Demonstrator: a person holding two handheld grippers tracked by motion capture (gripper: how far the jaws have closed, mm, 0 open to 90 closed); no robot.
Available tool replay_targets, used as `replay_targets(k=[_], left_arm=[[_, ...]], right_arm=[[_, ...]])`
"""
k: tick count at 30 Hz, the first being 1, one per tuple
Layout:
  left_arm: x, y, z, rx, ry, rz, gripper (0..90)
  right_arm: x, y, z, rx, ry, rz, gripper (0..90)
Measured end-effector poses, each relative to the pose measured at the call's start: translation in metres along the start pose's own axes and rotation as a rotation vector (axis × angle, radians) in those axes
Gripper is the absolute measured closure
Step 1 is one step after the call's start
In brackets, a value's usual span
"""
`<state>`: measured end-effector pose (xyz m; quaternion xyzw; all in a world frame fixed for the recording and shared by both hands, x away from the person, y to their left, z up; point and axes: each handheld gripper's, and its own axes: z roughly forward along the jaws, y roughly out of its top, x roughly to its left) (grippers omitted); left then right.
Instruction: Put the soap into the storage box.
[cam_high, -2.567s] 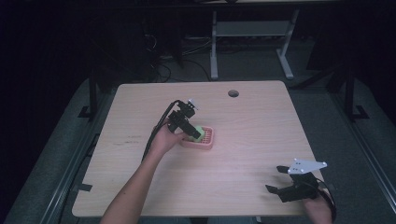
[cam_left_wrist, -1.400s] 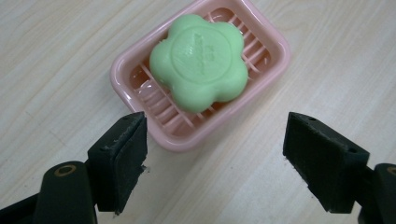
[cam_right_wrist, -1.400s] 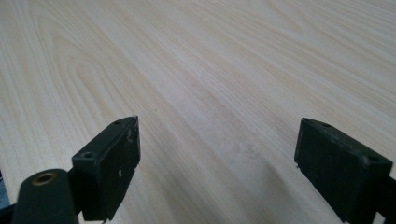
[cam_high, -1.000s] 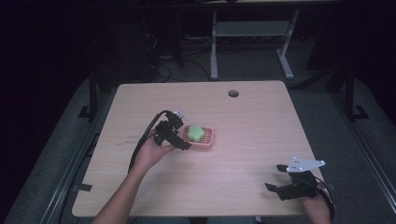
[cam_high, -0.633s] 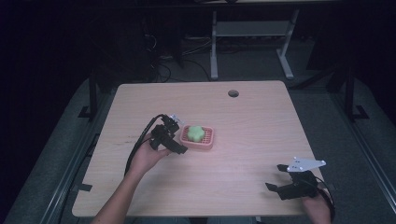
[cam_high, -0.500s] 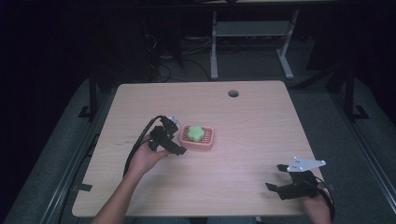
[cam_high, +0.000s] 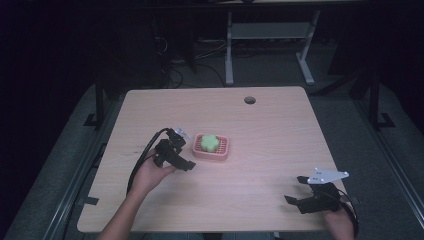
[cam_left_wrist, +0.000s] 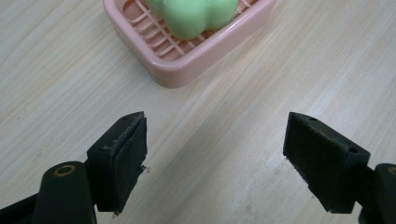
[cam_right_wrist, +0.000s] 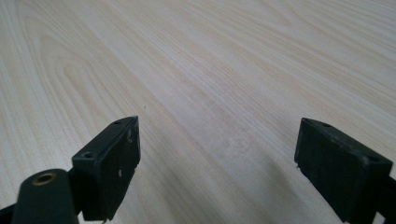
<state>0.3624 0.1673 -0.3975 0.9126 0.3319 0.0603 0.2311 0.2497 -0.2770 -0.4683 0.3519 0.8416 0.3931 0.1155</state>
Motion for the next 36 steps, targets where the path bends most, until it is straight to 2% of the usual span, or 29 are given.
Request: replay_targets(k=[8, 11, 26, 36], left_arm=[[-0.003, -0.009, -0.002, -0.001, -0.002, -0.004, 21.3], [-0.004, -0.013, -0.003, -0.008, -0.016, -0.007, 21.4], [-0.012, -0.030, -0.006, -0.012, -0.009, -0.001, 21.4], [-0.014, -0.045, -0.002, -0.020, -0.006, -0.020, 21.4]], right_arm=[[-0.001, 0.000, 0.000, 0.004, -0.001, 0.005, 13.8], [-0.001, 0.000, 0.000, 0.001, -0.002, 0.007, 13.8], [-0.001, -0.001, 0.000, 0.003, -0.003, 0.007, 13.8], [-0.001, -0.001, 0.000, 0.004, -0.003, 0.007, 13.8]])
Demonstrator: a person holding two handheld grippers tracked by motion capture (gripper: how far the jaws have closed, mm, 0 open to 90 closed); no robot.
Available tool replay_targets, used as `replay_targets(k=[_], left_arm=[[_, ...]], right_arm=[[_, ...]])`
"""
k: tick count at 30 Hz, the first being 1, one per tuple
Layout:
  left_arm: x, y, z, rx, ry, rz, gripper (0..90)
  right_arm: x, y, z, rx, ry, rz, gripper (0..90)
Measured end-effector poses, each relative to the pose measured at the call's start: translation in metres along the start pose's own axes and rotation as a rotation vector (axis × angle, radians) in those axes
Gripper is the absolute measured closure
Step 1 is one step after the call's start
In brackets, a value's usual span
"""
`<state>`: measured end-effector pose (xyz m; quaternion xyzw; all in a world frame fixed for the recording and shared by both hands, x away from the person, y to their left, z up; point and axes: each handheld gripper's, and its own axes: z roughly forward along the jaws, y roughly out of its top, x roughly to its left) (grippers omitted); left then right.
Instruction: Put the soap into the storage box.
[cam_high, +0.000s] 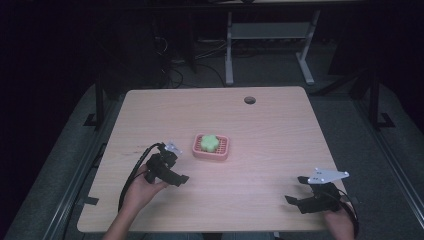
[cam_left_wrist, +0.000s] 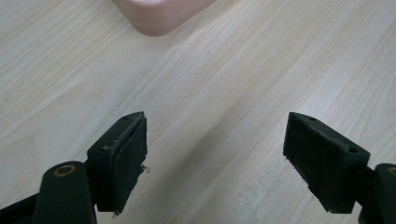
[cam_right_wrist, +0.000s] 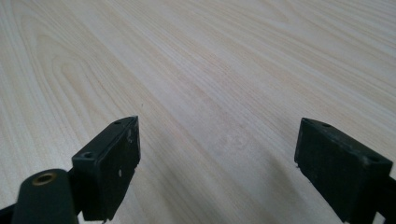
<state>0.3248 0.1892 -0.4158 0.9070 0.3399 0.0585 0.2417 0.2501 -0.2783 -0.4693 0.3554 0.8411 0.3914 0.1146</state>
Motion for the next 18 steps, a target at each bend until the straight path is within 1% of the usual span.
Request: replay_targets(k=[3, 8, 12, 14, 18], left_arm=[[-0.001, -0.005, 0.000, -0.004, 0.002, -0.003, 21.5], [-0.001, -0.010, -0.001, 0.004, 0.008, -0.006, 21.5], [-0.004, -0.015, -0.002, 0.001, 0.012, -0.011, 21.5], [-0.005, -0.017, -0.003, 0.006, 0.012, -0.004, 21.5], [-0.008, -0.024, -0.003, -0.002, 0.014, -0.010, 21.5]], right_arm=[[0.000, 0.000, 0.000, 0.002, 0.000, 0.001, 13.8], [0.000, 0.000, 0.000, 0.002, -0.001, -0.001, 13.8], [0.001, 0.000, 0.000, -0.001, 0.000, 0.002, 13.8], [0.001, 0.000, 0.000, 0.000, 0.000, 0.003, 13.8], [0.001, 0.000, -0.001, 0.000, -0.001, 0.004, 13.8]])
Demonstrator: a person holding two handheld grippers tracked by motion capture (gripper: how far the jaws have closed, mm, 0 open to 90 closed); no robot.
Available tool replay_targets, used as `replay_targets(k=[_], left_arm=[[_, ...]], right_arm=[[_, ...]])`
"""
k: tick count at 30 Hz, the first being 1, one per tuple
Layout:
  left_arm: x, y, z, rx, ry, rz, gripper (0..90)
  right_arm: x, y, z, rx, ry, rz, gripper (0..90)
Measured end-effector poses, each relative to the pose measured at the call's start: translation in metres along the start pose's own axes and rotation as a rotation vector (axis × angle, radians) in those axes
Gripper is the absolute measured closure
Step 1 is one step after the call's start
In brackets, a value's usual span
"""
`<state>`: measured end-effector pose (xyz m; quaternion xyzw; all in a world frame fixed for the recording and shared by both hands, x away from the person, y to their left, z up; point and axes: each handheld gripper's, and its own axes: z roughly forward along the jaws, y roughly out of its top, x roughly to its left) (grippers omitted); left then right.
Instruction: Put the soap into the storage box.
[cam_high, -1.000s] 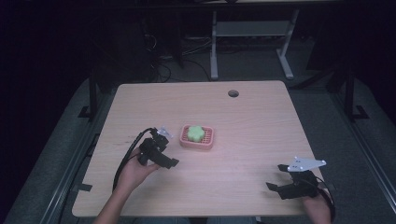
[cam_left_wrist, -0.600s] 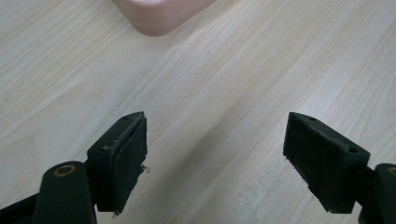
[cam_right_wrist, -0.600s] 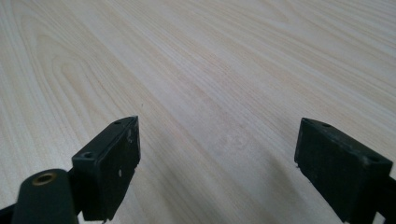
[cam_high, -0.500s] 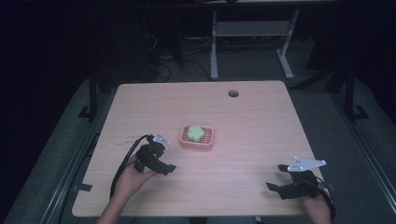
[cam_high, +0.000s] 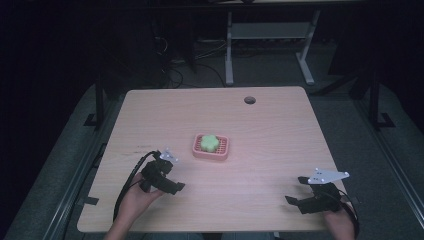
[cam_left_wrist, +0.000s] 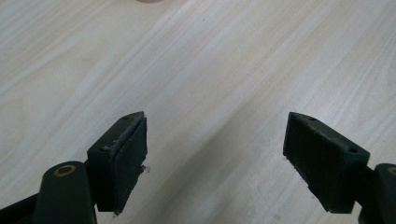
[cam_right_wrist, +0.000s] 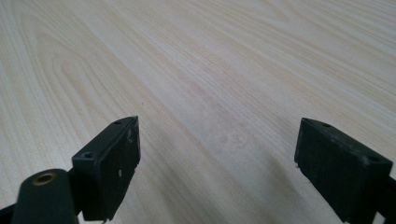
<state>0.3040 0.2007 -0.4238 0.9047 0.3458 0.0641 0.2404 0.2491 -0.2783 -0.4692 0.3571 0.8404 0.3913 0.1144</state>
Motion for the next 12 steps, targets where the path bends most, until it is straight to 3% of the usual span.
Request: replay_targets(k=[7, 12], left_arm=[[-0.003, -0.016, -0.003, -0.023, -0.010, -0.016, 21.5], [-0.003, -0.021, 0.000, -0.016, -0.007, -0.002, 21.5]], right_arm=[[0.001, 0.000, 0.001, 0.011, -0.001, -0.010, 13.8], [0.001, 0.002, 0.001, 0.024, -0.006, -0.026, 13.8]])
